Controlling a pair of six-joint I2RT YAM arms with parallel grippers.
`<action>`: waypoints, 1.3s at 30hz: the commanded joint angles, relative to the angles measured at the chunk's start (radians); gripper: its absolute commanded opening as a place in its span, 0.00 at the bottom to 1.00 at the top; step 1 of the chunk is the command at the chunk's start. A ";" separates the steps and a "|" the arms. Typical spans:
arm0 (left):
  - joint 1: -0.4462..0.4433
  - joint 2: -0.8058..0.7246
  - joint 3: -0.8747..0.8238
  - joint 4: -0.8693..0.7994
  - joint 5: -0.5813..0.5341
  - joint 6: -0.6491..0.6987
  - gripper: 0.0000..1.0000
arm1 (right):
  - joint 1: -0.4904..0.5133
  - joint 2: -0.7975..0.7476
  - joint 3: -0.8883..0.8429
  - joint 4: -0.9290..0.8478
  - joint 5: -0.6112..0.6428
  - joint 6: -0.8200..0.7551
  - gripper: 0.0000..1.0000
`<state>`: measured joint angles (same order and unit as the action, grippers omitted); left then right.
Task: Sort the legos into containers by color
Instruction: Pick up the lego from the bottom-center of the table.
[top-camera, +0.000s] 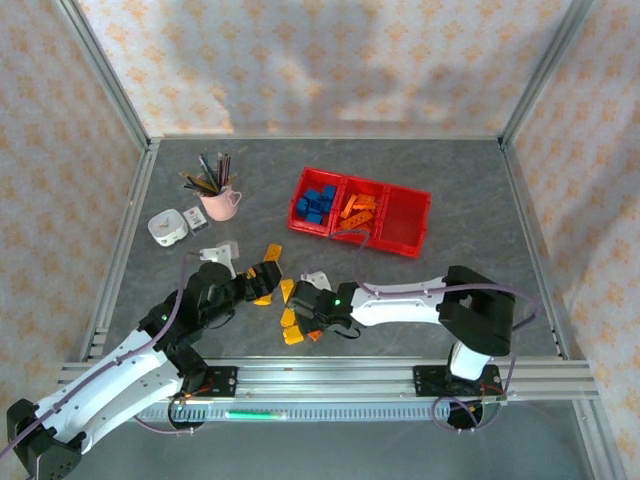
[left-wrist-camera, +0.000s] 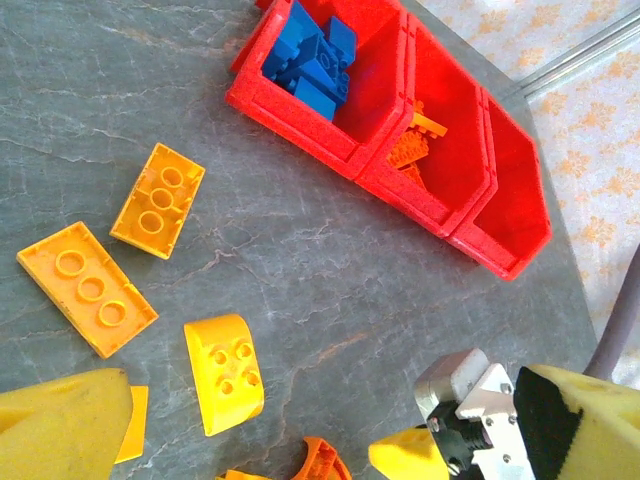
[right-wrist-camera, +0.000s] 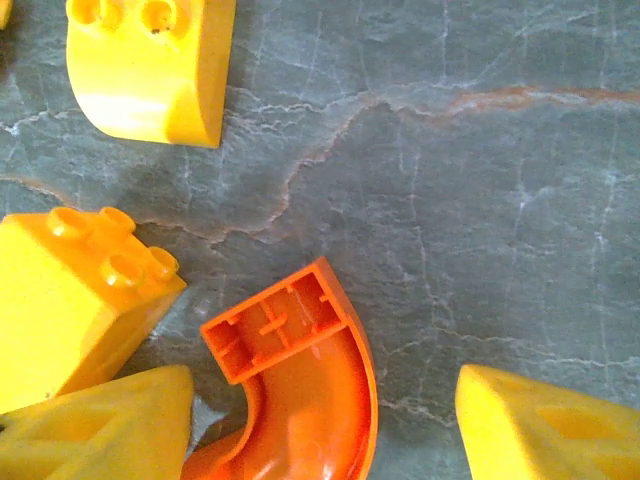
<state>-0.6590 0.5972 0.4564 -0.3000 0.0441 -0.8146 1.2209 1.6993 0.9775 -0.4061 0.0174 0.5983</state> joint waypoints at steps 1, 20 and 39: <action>0.000 -0.007 0.019 -0.024 -0.023 -0.009 0.99 | -0.012 0.040 0.009 -0.010 0.034 -0.001 0.69; 0.001 0.029 0.024 0.004 -0.018 -0.009 0.99 | -0.068 0.093 0.046 -0.057 0.076 0.000 0.44; -0.001 0.156 0.085 0.114 0.013 0.047 0.99 | -0.310 -0.064 0.203 -0.153 0.152 -0.137 0.36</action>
<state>-0.6590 0.7330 0.5030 -0.2546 0.0467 -0.7998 0.9668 1.6699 1.1179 -0.5175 0.1059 0.5251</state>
